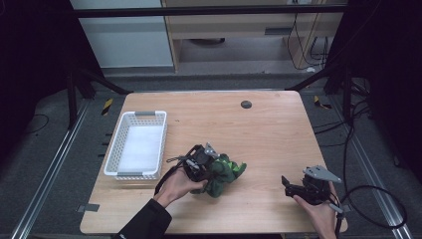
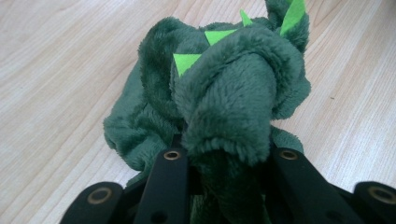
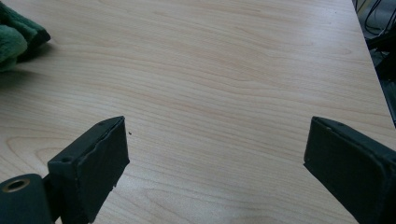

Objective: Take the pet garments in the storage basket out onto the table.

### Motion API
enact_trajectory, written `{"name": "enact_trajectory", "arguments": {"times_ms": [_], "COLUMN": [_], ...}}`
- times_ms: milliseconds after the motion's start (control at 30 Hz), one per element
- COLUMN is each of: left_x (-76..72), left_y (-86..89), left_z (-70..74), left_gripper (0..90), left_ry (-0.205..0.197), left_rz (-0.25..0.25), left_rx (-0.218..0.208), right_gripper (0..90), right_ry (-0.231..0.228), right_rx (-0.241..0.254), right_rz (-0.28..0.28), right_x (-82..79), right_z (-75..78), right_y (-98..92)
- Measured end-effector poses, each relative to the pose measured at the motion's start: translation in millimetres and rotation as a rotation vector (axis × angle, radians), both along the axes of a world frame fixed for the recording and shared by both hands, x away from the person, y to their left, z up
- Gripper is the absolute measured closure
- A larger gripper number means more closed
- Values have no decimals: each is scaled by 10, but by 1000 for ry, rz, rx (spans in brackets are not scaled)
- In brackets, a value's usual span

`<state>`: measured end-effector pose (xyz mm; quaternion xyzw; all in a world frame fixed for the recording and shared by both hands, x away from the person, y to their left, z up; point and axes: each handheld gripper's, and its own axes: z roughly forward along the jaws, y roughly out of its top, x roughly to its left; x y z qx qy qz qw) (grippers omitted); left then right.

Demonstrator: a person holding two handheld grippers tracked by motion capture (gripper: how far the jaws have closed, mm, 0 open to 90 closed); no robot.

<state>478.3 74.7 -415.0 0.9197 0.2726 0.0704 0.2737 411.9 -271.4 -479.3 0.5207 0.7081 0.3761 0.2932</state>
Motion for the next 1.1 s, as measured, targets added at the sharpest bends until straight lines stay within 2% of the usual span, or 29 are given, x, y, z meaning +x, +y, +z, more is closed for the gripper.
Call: {"name": "enact_trajectory", "arguments": {"times_ms": [267, 400, 533, 733, 867, 1100], "left_x": [14, 17, 7, -28, -48, -92], "left_y": [-8, -13, 3, 54, 76, 153], "left_z": [-78, -110, -97, -93, -103, 12], "left_gripper": [673, 607, 504, 408, 345, 279], "left_ry": [19, 28, 29, 21, 12, -25], "left_rz": [0, 2, 2, 6, -2, -8], "left_rx": [3, 10, -5, -32, -31, -62], "right_gripper": [63, 62, 62, 61, 61, 59], "right_ry": [-2, 2, -2, 1, 0, 0], "right_rx": [-5, 3, 0, -3, 0, 1], "right_rz": [3, 1, 0, -1, -4, -3], "right_x": [5, 1, 3, 4, 8, 9], "right_z": [-8, 0, 0, -9, -6, -10], "right_y": [-2, -4, -13, -13, -18, -18]}}
